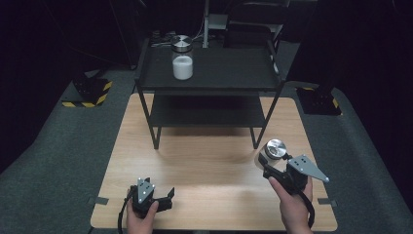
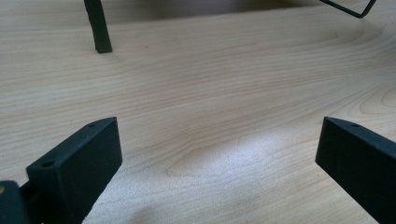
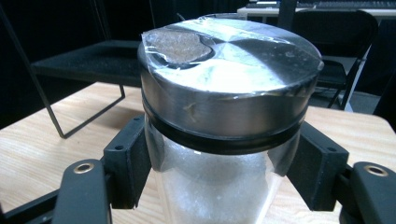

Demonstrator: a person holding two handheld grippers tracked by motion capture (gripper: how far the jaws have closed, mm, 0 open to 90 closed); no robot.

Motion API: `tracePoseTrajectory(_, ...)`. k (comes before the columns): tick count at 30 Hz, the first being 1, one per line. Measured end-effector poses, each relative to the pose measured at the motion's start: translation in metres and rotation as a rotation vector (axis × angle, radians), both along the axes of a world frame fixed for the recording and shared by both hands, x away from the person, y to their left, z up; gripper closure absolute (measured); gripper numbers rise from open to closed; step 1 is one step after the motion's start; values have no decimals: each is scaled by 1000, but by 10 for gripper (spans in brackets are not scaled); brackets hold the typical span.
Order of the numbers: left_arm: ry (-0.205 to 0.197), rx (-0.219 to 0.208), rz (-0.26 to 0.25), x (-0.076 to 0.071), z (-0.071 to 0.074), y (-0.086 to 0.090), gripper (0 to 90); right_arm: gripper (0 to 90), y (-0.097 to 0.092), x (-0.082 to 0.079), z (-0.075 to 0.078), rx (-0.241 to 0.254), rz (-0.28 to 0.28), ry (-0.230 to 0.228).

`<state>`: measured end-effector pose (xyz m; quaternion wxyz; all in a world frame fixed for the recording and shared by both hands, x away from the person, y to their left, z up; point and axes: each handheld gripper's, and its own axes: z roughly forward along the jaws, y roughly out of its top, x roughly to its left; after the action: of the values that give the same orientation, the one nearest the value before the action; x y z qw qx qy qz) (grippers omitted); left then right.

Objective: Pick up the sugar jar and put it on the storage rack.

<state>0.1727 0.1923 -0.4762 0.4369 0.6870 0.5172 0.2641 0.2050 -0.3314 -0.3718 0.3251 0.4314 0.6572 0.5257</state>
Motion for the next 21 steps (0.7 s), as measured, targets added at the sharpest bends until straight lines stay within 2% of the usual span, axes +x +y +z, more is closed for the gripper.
tracePoseTrajectory(9, 28, 28, 0, 2, 4, -4, 7, 309, 9, 3, 33, -6, 1, -22)
tracePoseTrajectory(14, 38, 22, -6, 4, 5, -2, 7, 309, 15, 6, 52, 1, 3, -38)
tracePoseTrajectory(17, 41, 19, -7, 5, 5, -2, 7, 309, 22, 9, 65, -14, -5, -41)
tracePoseTrajectory(21, 50, 18, -7, 5, 6, -2, 7, 309, 26, 14, 75, 1, 0, -44)
